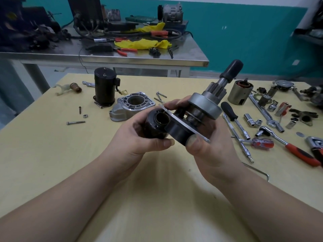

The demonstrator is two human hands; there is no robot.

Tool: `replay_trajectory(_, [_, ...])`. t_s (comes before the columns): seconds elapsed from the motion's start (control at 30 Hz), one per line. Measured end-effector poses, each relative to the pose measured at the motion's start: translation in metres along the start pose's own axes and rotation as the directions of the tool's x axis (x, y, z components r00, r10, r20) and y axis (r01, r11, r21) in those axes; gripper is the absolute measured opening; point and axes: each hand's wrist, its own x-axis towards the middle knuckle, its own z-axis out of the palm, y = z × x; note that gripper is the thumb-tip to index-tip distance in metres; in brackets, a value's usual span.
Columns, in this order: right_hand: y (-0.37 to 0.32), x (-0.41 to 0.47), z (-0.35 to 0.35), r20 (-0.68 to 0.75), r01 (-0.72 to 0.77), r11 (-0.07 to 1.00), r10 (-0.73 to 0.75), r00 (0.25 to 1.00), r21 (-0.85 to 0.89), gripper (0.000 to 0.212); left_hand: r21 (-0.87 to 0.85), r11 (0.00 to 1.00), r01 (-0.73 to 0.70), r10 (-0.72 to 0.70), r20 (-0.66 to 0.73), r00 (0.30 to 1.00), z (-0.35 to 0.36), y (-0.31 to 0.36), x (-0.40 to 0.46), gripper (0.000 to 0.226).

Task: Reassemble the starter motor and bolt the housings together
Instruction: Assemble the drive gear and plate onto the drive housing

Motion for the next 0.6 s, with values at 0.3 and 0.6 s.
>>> replay_trajectory(0.3, [-0.0048,-0.0007,-0.0012,0.08,0.062,0.988,-0.051,0.996,-0.141,0.082,-0.018,0.999,-0.044,0.045,0.064,0.997,-0.0024,0.0016,-0.0008,0.076])
replay_trajectory(0.6, [-0.0065,-0.0016,-0.0019,0.071,0.076,0.992,-0.07,0.995,-0.098,0.079,0.065,0.995,-0.078,0.072,0.099,0.993,-0.0068,0.0005,0.0011,0.068])
